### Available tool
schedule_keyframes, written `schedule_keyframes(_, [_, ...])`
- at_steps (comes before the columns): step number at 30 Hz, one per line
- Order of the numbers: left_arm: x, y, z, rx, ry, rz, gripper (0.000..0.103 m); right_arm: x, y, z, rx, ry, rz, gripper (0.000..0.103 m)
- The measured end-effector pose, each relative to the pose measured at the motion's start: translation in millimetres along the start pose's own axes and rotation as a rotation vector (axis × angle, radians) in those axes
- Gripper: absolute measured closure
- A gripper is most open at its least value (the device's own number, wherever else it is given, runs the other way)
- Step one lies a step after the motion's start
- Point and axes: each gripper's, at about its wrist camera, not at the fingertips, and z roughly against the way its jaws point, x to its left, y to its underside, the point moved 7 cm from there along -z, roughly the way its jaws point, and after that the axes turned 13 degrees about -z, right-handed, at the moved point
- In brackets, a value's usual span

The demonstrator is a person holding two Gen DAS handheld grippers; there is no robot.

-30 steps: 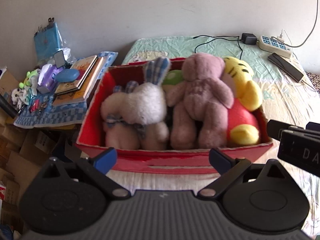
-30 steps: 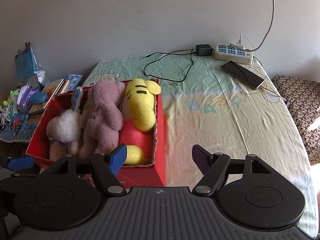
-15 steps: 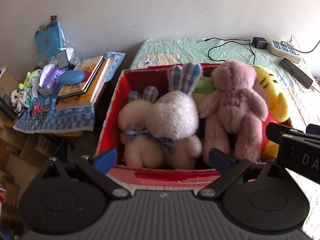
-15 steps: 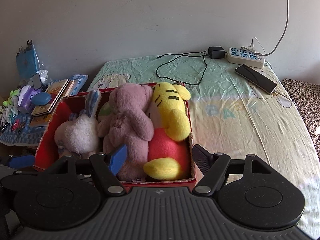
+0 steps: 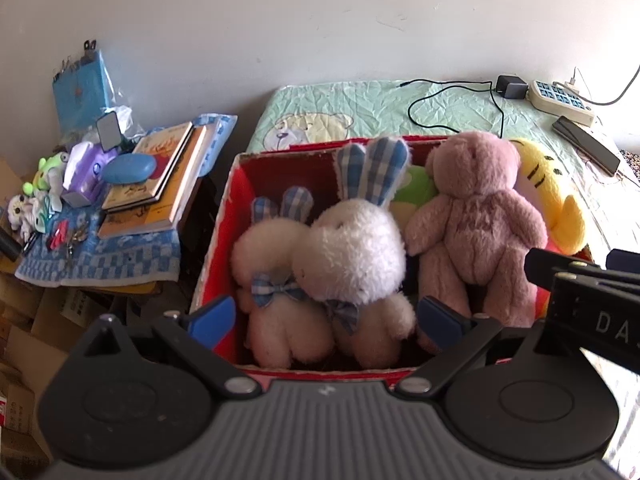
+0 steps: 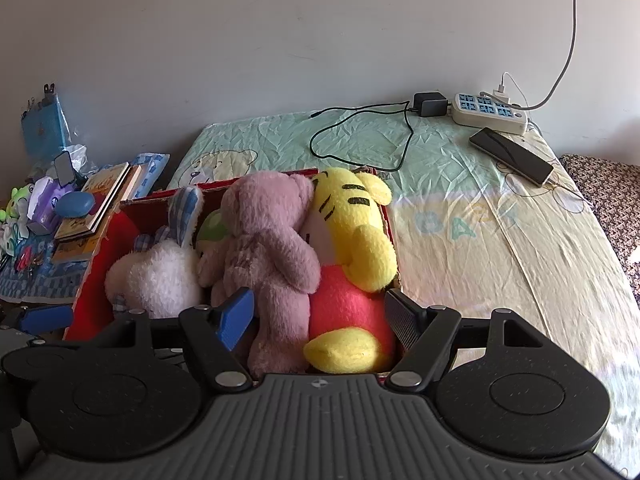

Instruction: Organize objects

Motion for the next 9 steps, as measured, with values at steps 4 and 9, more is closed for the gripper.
schedule_keyframes(4, [0.8, -0.8, -2.1, 0.001, 0.0, -0.005, 0.005, 0.0, -0.3, -1.5, 0.002, 0.006, -0.003, 0.028])
schedule_keyframes(9, [2.5, -0.5, -6.5, 0.015, 0.003, -0.004, 0.005, 0.2, 0.2, -3.1, 0.004, 0.013, -0.008, 0.028])
